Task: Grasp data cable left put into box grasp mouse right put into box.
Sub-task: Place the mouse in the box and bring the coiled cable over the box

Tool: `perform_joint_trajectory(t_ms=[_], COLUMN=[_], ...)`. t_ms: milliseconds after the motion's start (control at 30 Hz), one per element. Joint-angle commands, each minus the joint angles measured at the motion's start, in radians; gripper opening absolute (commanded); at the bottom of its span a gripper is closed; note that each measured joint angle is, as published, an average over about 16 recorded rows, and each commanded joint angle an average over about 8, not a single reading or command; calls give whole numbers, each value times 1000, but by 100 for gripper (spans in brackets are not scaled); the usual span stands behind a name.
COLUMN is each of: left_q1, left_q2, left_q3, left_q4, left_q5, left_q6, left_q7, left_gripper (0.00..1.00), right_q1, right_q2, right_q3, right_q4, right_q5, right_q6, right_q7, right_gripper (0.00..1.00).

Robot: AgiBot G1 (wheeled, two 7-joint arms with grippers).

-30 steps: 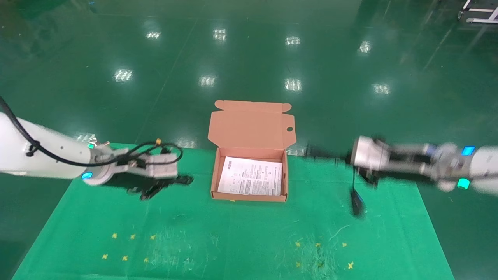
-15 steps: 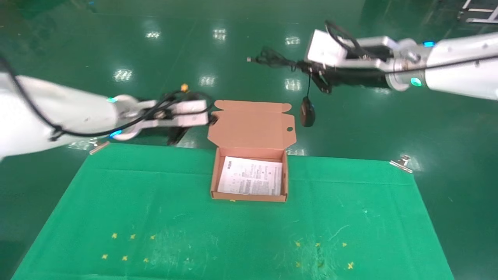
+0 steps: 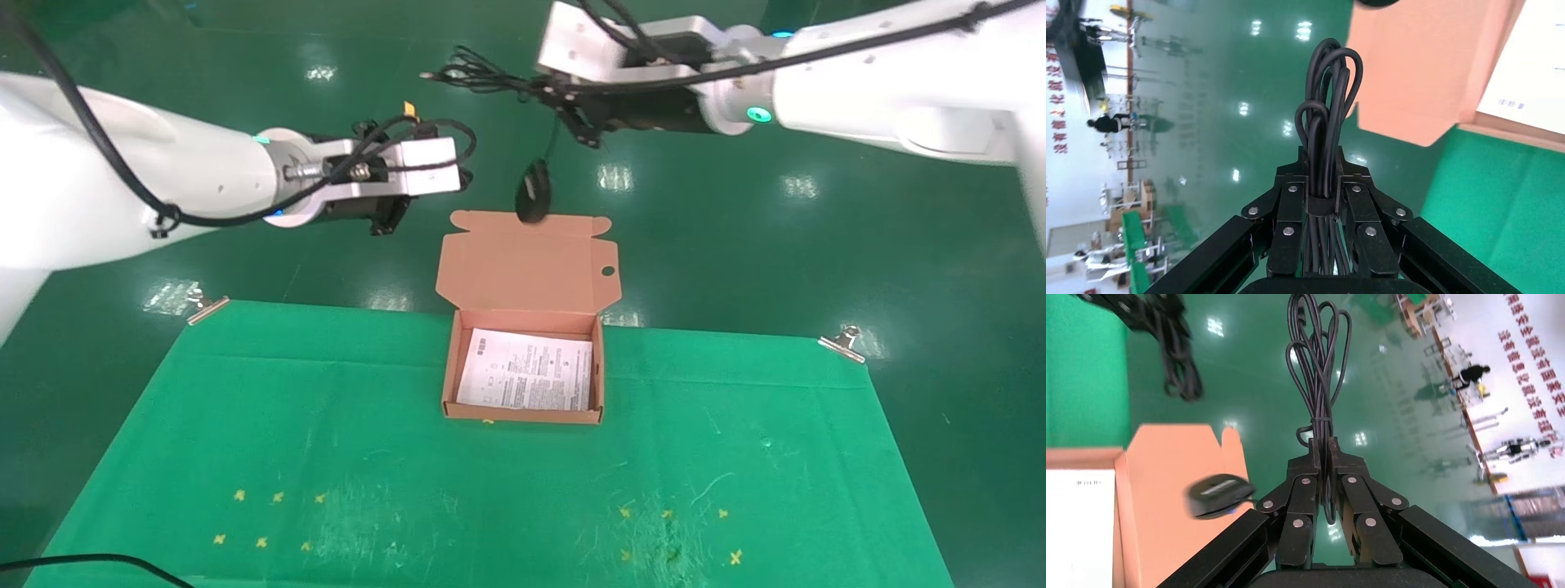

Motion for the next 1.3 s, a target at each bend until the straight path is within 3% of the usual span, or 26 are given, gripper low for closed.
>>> perform_joint_trajectory(t_ms=[33,267,667,967,1300], left_q1=[-9,-10,35,51,68], left_q2=[7,9,-38,-79,-113], left_q3=[0,-1,15,23,36], left_q4=[8,10,-68,-114,-172], left_q5=[13,26,139,215,273], left_q6=[-1,-3,58,148,246], left_q7=[-6,-18,-101,-168,-215], left_gripper=[0,0,0,0,0], right_q1=[13,23,-61,-115,-184], right_q2=[-20,-39,-34,-53,-62], right_q3=[4,11,-26,-81,-179], right_q4=[-27,-44,6,-6,-10], right_q5=[14,50,54,40,95], right_q6=[1,1,-15,26,48], right_q7=[-26,-76,-58,-56,-37], right_gripper=[0,0,0,0,0])
